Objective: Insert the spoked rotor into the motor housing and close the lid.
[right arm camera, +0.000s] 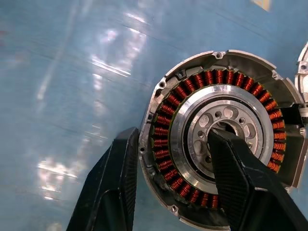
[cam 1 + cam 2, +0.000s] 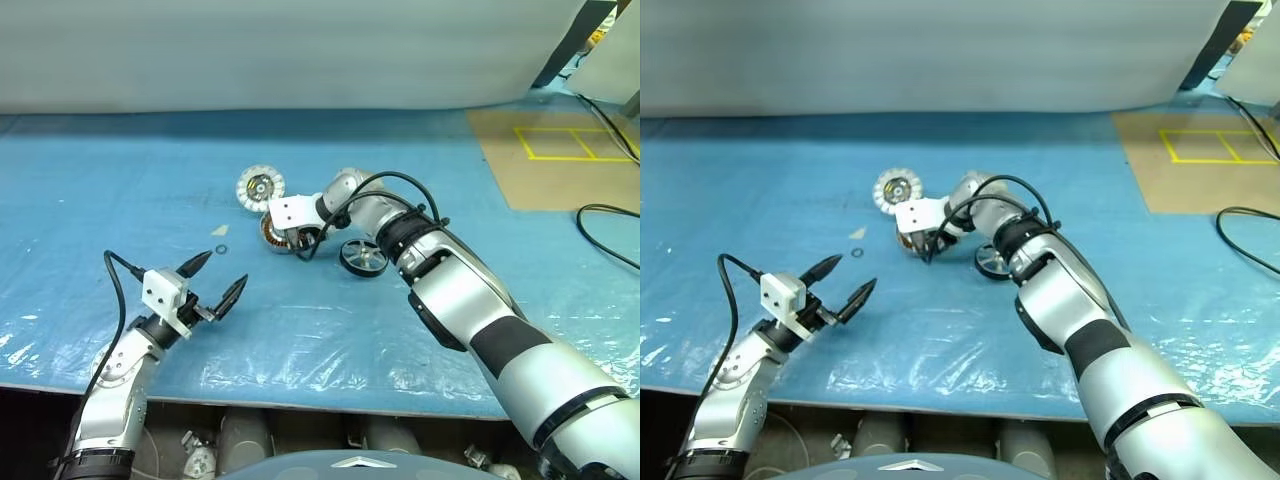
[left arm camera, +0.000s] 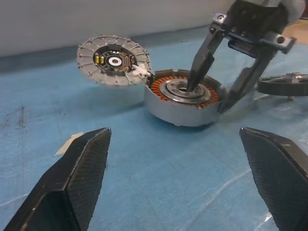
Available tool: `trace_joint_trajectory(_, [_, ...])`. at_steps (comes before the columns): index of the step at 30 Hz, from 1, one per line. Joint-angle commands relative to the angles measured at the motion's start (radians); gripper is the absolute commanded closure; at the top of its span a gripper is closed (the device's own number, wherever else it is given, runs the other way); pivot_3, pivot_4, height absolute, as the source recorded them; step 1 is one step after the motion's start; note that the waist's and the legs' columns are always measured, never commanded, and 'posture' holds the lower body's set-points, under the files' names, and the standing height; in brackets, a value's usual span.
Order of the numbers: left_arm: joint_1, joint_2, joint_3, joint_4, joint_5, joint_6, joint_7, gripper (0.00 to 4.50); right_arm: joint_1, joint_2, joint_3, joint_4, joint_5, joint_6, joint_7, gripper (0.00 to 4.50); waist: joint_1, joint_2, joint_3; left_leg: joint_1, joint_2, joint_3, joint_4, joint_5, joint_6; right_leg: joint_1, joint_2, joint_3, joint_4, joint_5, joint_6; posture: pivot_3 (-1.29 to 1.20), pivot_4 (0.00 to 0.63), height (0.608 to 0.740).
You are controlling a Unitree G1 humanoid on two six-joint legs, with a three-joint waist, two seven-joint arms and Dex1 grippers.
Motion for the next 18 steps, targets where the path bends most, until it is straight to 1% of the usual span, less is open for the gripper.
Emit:
trace_joint_trajectory(1, [0.014,0.016,0.015,-0.056,-0.015,0.002,-0.001,0.0,0.189,-0.06,0.068,-0.358,0.029,0.17,0.187,2.58,0.002,-0.001,-0.001,0.0,0.0,0.0,0.0,0.0,0.0,0.0,0.0,0.0,0.0,0.0,0.0,0.0,0.15,0.74])
trace_joint_trajectory(2, [0.02,0.021,0.018,-0.061,-0.017,0.006,-0.003,0.0,0.244,-0.086,0.083,-0.468,0.032,0.226,0.22,2.58,0.003,-0.002,-0.001,0.0,0.0,0.0,-0.001,0.0,0.0,0.001,0.0,-0.001,-0.002,0.001,0.002,0.0,0.15,0.74])
trace_joint_trajectory(4, [0.029,0.028,0.021,-0.069,-0.02,0.012,-0.006,0.0,0.307,-0.113,0.101,-0.605,0.036,0.312,0.25,2.58,0.003,-0.003,-0.002,0.001,0.0,-0.001,-0.002,0.001,-0.002,0.003,0.0,-0.001,-0.003,0.003,0.004,0.0,0.15,0.74])
trace_joint_trajectory(6, [0.033,0.033,0.021,-0.072,-0.022,0.017,-0.007,0.0,0.337,-0.121,0.11,-0.673,0.037,0.369,0.248,2.58,0.002,-0.003,-0.002,0.005,0.0,0.0,-0.004,0.001,-0.002,0.006,0.0,-0.001,-0.004,0.002,0.004,0.0,0.15,0.74])
trace_joint_trajectory(7, [0.034,0.035,0.021,-0.074,-0.023,0.019,-0.008,0.0,0.345,-0.118,0.111,-0.684,0.034,0.384,0.231,2.58,0.0,-0.003,-0.002,0.007,0.0,0.0,-0.004,-0.001,-0.005,0.006,0.0,-0.001,-0.004,0.0,0.001,0.0,0.15,0.74])
trace_joint_trajectory(8, [0.032,0.037,0.02,-0.077,-0.023,0.023,-0.008,0.0,0.348,-0.117,0.112,-0.679,0.029,0.379,0.205,2.58,-0.001,-0.003,-0.002,0.007,0.0,0.0,-0.004,-0.001,-0.006,0.006,0.0,0.0,-0.004,0.0,0.0,0.0,0.15,0.74])
trace_joint_trajectory(9, [0.029,0.038,0.018,-0.079,-0.022,0.027,-0.007,0.0,0.349,-0.114,0.11,-0.673,0.027,0.377,0.184,1.92,-0.002,-0.003,-0.002,0.009,0.0,0.0,-0.004,-0.001,-0.006,0.007,0.001,0.001,-0.004,0.0,0.0,0.0,0.15,0.74])
trace_joint_trajectory(10, [0.026,0.039,0.017,-0.081,-0.021,0.031,-0.006,0.0,0.347,-0.112,0.107,-0.668,0.03,0.378,0.171,1.72,-0.001,-0.003,-0.002,0.009,0.0,0.0,-0.004,-0.001,-0.006,0.007,0.001,0.001,-0.004,0.0,0.0,0.0,0.15,0.74])
trace_joint_trajectory(12, [0.021,0.04,0.015,-0.083,-0.02,0.036,-0.006,0.0,0.341,-0.11,0.102,-0.666,0.041,0.389,0.16,1.03,-0.001,-0.003,-0.002,0.009,-0.001,0.0,-0.004,-0.001,-0.005,0.007,0.0,0.002,-0.003,0.0,0.0,0.0,0.15,0.74])
trace_joint_trajectory(14, [0.014,0.04,0.013,-0.083,-0.019,0.043,-0.006,0.0,0.319,-0.104,0.068,-0.671,0.073,0.427,0.153,0.42,-0.002,-0.003,-0.002,0.01,-0.001,0.0,-0.004,-0.001,-0.005,0.007,0.0,0.002,-0.003,0.0,0.0,0.0,0.15,0.74])
trace_joint_trajectory(18, [0.004,0.043,0.011,-0.078,-0.019,0.05,-0.014,0.0,0.278,-0.127,0.016,-0.712,0.144,0.506,0.174,0.42,0.0,-0.003,-0.002,0.009,-0.002,0.0,-0.004,-0.001,-0.006,0.006,0.0,0.003,-0.002,0.0,0.0,0.0,0.15,0.74])
